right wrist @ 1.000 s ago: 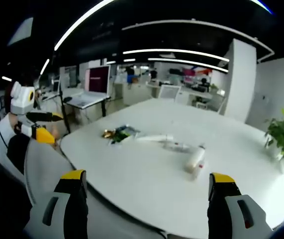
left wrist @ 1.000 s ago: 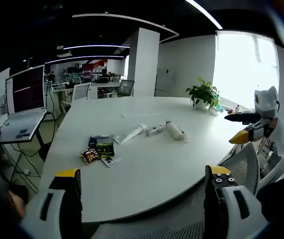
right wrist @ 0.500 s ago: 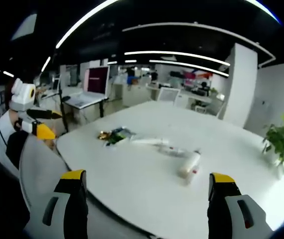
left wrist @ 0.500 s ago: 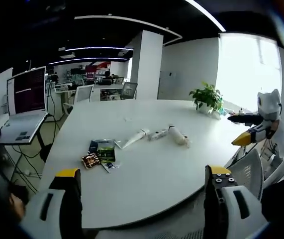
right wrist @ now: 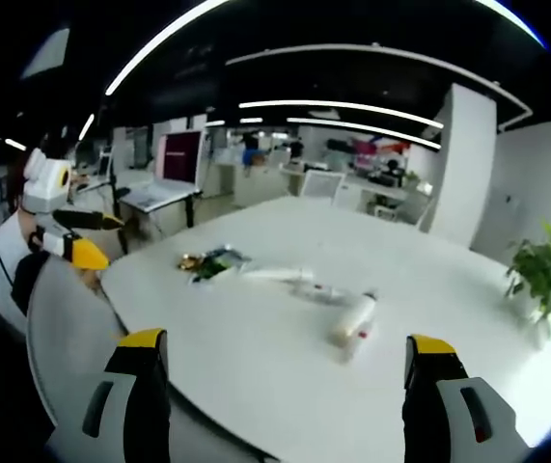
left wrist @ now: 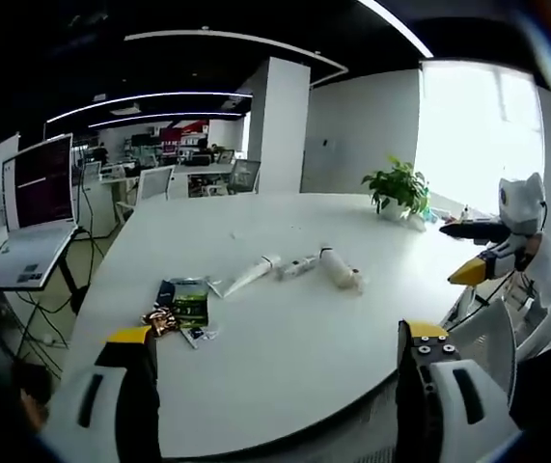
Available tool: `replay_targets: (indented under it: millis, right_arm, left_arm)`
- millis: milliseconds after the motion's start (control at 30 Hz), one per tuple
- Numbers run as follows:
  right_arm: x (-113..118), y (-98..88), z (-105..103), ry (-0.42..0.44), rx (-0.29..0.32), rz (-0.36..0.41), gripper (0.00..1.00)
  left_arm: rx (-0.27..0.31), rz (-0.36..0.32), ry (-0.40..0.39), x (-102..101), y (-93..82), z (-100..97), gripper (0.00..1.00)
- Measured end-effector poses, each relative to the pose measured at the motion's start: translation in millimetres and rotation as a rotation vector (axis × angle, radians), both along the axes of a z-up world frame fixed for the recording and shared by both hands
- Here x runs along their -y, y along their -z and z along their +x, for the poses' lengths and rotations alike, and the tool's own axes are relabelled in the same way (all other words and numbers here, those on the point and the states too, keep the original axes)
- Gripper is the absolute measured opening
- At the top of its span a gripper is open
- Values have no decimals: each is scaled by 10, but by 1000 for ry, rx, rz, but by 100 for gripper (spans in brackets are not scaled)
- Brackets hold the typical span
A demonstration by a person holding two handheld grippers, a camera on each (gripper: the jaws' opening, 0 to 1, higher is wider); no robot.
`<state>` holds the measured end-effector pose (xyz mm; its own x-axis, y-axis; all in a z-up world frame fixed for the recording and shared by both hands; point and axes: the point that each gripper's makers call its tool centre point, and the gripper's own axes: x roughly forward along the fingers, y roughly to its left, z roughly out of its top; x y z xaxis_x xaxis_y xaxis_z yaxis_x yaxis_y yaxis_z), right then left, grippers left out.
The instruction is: Arrange the skincare products in the storage area until every visible bottle or jar stands upright without overlapping.
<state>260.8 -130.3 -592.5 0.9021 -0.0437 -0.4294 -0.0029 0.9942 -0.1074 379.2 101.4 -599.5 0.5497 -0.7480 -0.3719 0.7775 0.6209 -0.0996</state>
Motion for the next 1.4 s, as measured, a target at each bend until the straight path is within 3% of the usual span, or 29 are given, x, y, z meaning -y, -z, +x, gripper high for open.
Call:
replay_targets:
  millis: [300,667,1400]
  right_arm:
    - [246,31,77,-2,7,-12,100]
    - [447,-7,228,6,20,-18,100]
    - [761,329,434,41,-35,9,100]
  left_arm:
    - [24,-6,26,312,-52,43,99]
    - [39,-7,60,544,-116,157,99]
    - [8,21,107,804,37,323,99]
